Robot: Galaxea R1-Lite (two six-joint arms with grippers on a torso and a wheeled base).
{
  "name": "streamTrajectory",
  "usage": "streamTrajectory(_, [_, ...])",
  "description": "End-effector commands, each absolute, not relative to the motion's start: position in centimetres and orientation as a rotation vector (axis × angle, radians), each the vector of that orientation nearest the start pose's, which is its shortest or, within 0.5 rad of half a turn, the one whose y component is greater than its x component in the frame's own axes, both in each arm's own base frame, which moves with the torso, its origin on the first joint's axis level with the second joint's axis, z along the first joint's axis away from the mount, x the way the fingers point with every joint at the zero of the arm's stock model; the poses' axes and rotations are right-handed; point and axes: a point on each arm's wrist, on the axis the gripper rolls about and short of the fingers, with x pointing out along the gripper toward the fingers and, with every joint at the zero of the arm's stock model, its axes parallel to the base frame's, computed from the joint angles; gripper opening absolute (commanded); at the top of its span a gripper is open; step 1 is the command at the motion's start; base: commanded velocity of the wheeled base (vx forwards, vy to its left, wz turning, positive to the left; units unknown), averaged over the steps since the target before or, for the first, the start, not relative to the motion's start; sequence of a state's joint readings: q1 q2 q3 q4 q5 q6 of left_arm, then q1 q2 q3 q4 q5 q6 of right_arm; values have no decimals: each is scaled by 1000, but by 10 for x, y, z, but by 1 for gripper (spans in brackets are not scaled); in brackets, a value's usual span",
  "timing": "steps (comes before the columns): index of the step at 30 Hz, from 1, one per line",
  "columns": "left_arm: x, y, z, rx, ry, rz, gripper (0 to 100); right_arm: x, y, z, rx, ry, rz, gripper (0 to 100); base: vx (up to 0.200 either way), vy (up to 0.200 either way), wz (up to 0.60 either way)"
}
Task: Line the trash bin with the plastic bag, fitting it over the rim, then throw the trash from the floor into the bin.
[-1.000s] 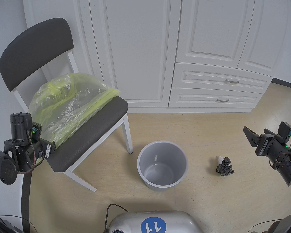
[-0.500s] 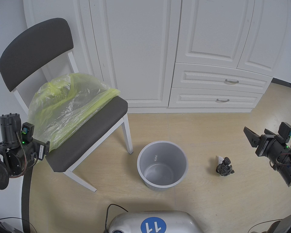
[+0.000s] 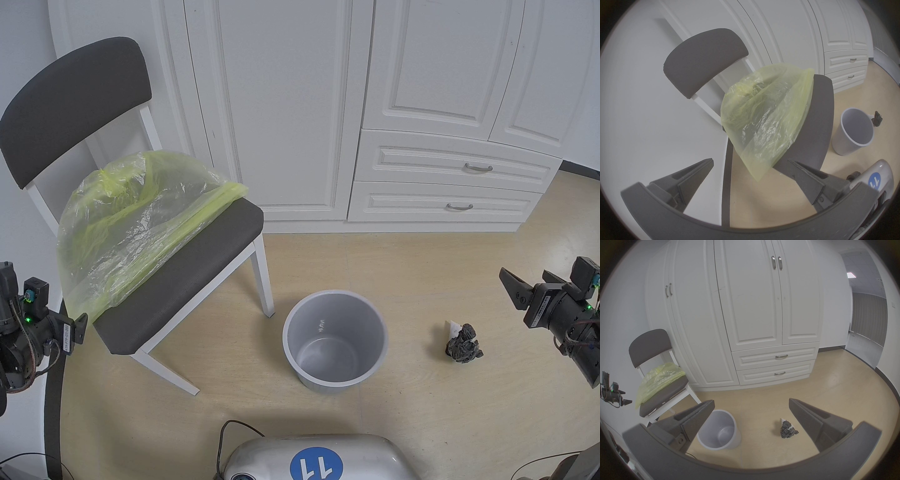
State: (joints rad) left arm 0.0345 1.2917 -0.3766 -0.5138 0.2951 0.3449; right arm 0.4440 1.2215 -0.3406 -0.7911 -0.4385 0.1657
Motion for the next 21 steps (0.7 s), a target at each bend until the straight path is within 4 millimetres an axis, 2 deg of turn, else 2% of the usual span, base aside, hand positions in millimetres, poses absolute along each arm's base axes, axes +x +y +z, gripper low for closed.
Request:
streamTrajectory(1, [162,18,153,378,449,274,100,155,64,184,123,91,3,100,0,0,0])
streamTrajectory(11, [149,20,136,377,510,279,100,154,64,182,110,98,5,100,0,0,0])
streamTrajectory(21, [163,21,127,383,569,270,100,153,64,178,91,115,16,100,0,0,0])
